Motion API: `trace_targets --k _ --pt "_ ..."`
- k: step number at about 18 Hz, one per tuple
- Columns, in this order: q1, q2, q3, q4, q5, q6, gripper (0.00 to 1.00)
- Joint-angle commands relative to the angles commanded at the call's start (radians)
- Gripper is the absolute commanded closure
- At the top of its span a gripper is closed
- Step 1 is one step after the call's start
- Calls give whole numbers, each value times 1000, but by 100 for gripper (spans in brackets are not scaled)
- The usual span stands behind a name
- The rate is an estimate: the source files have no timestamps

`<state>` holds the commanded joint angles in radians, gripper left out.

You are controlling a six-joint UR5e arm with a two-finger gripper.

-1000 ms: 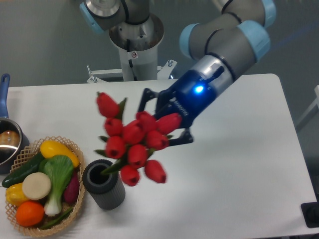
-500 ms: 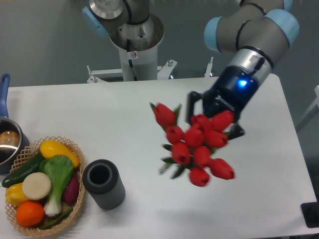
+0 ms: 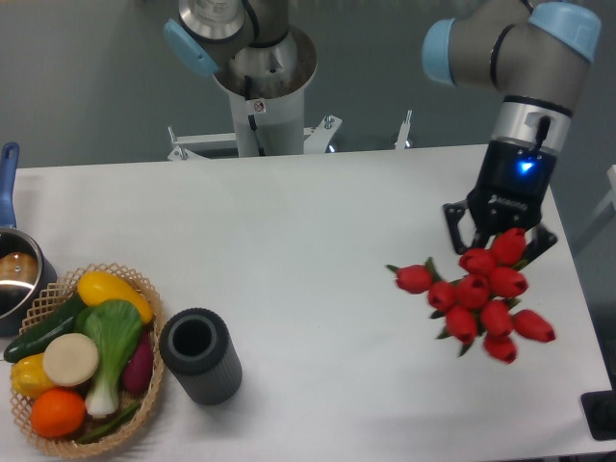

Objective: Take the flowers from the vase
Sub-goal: 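Carry the tulip bunch away from the vase over the empty table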

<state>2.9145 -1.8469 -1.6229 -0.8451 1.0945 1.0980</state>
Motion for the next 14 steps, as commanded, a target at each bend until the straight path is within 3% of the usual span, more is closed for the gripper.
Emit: trace_targets --k 2,5,11,14 --pt "20 8 -2 -35 111 29 100" --pt "38 6 5 -68 148 75 100" --pt "49 12 40 -225 297 229 100" --pt "42 12 44 -246 352 247 100"
